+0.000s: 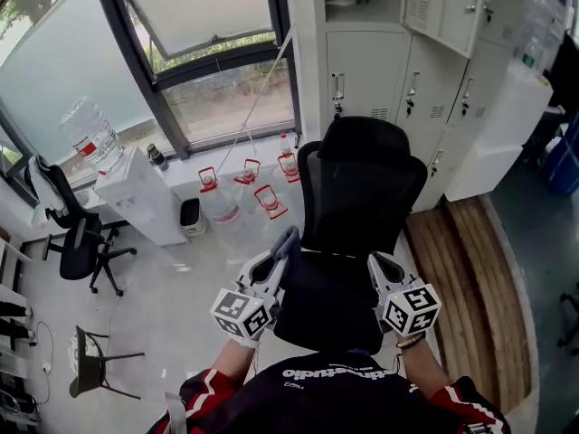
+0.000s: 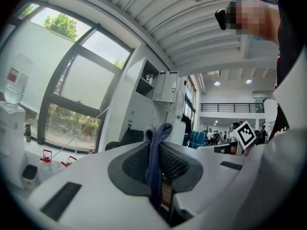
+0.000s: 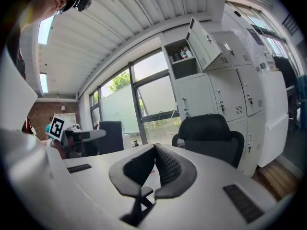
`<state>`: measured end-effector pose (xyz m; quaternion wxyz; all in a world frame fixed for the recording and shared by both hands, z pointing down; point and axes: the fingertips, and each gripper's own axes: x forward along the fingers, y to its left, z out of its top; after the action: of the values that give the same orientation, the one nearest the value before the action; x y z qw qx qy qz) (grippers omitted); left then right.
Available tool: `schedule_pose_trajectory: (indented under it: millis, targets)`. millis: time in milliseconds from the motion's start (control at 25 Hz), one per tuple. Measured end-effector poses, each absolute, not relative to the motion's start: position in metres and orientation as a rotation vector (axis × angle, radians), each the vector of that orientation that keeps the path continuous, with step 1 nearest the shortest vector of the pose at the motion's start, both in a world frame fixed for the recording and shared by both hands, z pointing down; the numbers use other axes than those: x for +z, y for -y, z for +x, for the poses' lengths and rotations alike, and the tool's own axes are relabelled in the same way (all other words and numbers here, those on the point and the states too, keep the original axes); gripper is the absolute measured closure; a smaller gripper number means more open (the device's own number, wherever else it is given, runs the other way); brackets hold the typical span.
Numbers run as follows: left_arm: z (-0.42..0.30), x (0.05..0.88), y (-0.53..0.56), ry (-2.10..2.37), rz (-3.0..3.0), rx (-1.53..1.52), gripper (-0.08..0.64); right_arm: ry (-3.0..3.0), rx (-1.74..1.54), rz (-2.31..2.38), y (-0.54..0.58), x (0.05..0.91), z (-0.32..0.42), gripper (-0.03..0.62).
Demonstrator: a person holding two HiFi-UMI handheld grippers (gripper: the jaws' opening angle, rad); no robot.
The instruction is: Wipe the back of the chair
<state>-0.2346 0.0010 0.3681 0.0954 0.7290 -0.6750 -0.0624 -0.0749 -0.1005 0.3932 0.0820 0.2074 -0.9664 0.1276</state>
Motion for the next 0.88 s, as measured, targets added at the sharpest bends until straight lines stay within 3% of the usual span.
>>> schedule_pose_trajectory:
  millis: [400,880]
  targets:
    - [-0.187,0.387,-0.192,1.828,2.214,-0.221,0.503,2.810,0.414,0.785,-0.110,0.397,-0.017,0.578]
    - [-0.091,0.368,-0.288,1.719,2.333,-0.235,0.503,2.798,0.326,0.916,-0.219,0.379,0.081,0.578]
